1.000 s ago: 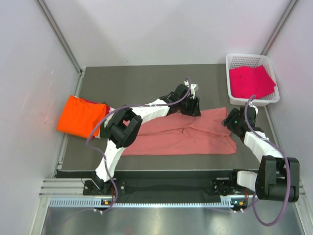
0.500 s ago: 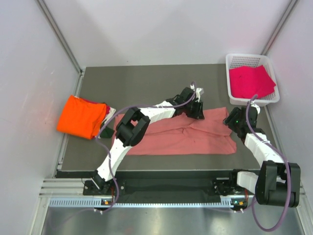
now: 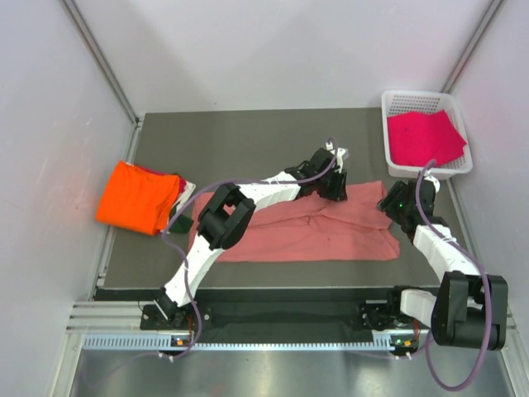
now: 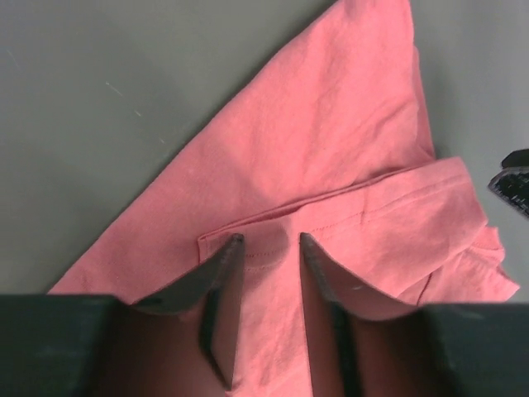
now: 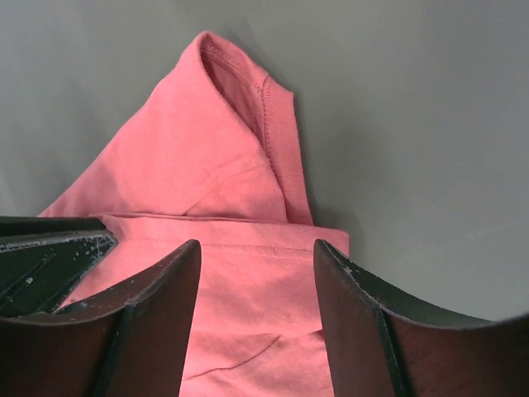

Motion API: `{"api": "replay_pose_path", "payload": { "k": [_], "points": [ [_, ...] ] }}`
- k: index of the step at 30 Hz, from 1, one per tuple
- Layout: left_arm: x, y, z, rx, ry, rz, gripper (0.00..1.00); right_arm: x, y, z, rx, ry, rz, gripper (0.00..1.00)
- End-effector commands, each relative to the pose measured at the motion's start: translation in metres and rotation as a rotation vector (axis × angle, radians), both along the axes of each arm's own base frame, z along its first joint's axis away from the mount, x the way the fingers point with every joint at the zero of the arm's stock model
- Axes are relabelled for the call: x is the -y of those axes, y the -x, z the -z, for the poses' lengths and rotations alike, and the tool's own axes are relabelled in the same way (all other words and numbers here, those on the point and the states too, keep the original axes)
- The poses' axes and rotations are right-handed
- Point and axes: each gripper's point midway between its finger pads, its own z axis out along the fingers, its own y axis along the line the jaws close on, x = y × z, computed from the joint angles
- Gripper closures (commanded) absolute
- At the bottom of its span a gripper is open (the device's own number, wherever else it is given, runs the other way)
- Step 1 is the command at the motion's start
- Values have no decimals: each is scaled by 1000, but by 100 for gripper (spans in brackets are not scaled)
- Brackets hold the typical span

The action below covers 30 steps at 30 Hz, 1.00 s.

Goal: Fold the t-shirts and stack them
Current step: Fold the tshirt

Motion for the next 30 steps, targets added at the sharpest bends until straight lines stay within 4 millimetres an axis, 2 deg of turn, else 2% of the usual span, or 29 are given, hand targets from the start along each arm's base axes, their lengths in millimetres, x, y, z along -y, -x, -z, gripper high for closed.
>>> {"api": "replay_pose_path", "payload": {
  "k": [1, 2, 3, 6, 10, 13, 14, 17, 23, 28, 30],
  "points": [
    [7, -5, -10, 29, 11, 12, 67, 5, -6, -15, 54, 13, 12, 43],
    [8, -4, -8, 31, 5, 11, 72, 5, -7, -15, 57, 13, 12, 43],
    [7, -4, -10, 38, 5, 11, 84, 6, -6, -15, 55, 13, 14, 43],
    [6, -6, -22, 66, 16, 1, 98, 6, -6, -15, 57, 13, 16, 43],
    [2, -5, -30, 83, 11, -5, 100, 7, -6, -15, 58, 13, 17, 43],
    [-4, -9, -31, 102, -17, -35, 80, 7, -6, -15, 59, 12, 17, 43],
    [-5, -10, -30, 106, -22, -38, 63, 7, -6, -15, 59, 11, 16, 43],
    [-10, -16, -24, 118, -60, -71, 50, 6, -6, -14, 58, 8, 15, 43],
    [-14, -15, -3, 92, -110, -75, 50, 7, -6, -14, 59, 9, 15, 43],
    [-20, -16, 2, 109, -155, -105, 49, 6, -5, -13, 58, 7, 13, 43],
    [-22, -18, -3, 157, -188, -126, 48, 6, -6, -13, 58, 6, 12, 43]
  ]
}}
